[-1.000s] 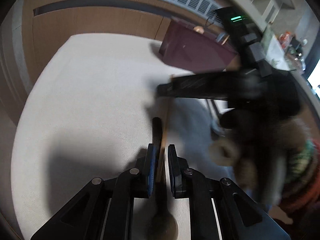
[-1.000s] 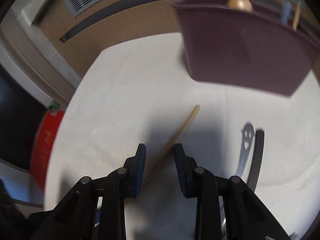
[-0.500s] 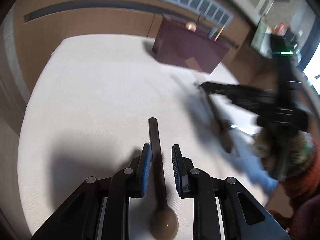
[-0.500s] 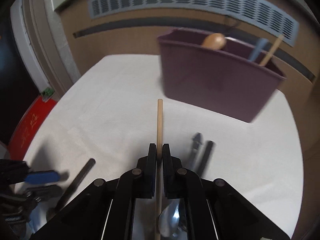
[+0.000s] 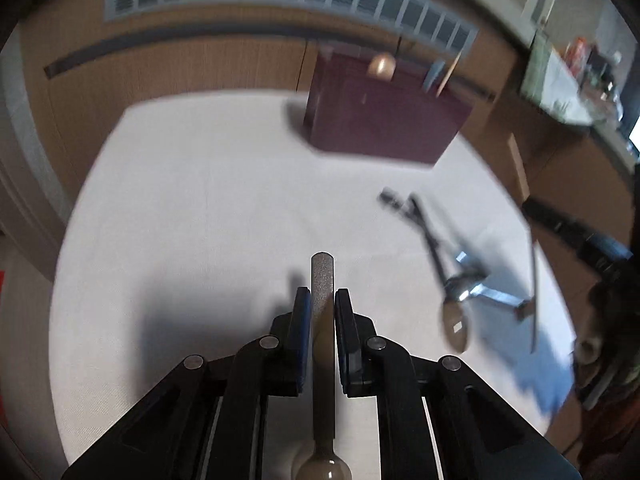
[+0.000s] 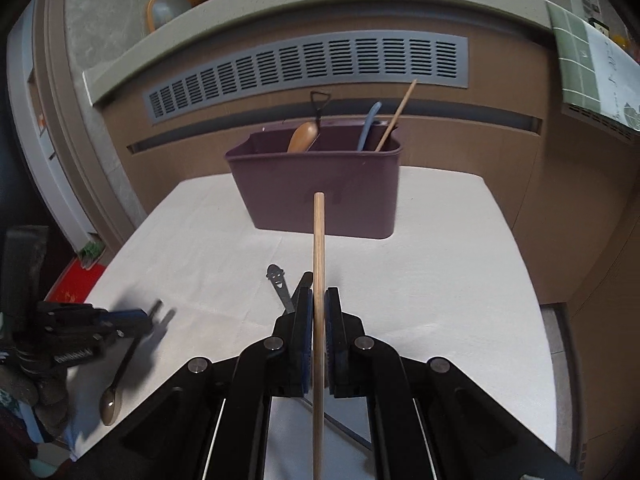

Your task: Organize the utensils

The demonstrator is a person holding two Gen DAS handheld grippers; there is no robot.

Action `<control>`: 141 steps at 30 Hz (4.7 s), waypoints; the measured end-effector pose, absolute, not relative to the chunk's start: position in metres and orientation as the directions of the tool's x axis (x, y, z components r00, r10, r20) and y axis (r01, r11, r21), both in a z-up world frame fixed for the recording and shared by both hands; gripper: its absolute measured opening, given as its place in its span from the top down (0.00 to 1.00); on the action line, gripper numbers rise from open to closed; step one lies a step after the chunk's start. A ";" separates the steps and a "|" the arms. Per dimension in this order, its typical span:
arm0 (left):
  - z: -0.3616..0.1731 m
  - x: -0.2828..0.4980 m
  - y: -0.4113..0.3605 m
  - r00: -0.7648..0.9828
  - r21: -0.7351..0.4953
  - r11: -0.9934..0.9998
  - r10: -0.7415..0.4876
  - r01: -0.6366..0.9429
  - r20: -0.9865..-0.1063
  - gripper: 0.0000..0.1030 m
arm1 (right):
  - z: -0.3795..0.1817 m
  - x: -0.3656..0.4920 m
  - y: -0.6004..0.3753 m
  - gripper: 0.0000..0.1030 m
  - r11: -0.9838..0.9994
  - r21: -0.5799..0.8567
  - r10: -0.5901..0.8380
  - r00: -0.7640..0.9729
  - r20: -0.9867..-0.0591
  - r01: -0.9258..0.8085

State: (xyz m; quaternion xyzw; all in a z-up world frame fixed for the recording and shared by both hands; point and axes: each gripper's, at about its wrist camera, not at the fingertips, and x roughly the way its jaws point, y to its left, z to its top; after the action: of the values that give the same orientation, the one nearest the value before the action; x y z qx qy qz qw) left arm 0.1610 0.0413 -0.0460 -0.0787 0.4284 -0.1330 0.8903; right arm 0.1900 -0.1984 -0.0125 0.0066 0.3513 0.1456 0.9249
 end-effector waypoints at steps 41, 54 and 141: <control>0.148 0.328 0.019 0.872 -0.221 0.924 -0.371 0.313 -0.319 0.88 | 0.141 0.330 -0.178 0.95 0.946 0.078 0.321 0.938 -0.128 -0.313; 0.077 0.379 0.014 0.785 -0.345 0.881 -0.453 0.323 -0.423 0.88 | 0.063 0.377 -0.186 0.95 0.943 0.165 0.318 0.930 -0.186 -0.289; 0.048 0.158 0.048 0.805 -0.284 0.925 -0.364 0.253 -0.468 0.78 | -0.055 0.217 -0.182 0.74 0.826 0.060 0.407 0.518 -0.753 -0.561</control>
State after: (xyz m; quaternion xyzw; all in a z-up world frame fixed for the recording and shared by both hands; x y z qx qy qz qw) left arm 0.1579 0.0483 0.0481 -0.1045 0.2659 -0.1635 0.9443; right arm 0.2171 -0.1825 -0.0546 -0.0957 0.4039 0.2794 0.8658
